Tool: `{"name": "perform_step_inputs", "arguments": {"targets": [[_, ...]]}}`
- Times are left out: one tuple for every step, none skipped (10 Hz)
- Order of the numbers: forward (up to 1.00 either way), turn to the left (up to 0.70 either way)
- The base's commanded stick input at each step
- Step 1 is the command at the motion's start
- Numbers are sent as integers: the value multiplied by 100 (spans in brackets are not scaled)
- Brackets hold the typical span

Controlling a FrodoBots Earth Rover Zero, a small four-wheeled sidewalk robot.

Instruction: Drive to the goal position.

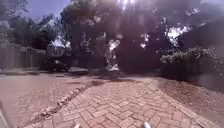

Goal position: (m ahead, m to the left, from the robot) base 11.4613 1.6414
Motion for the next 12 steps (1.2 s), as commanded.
{"name": "perform_step_inputs", "arguments": {"targets": [[70,0],[70,0],[70,0],[70,0],[70,0],[70,0],[70,0],[70,0],[70,0],[70,0],[70,0],[70,0]]}}
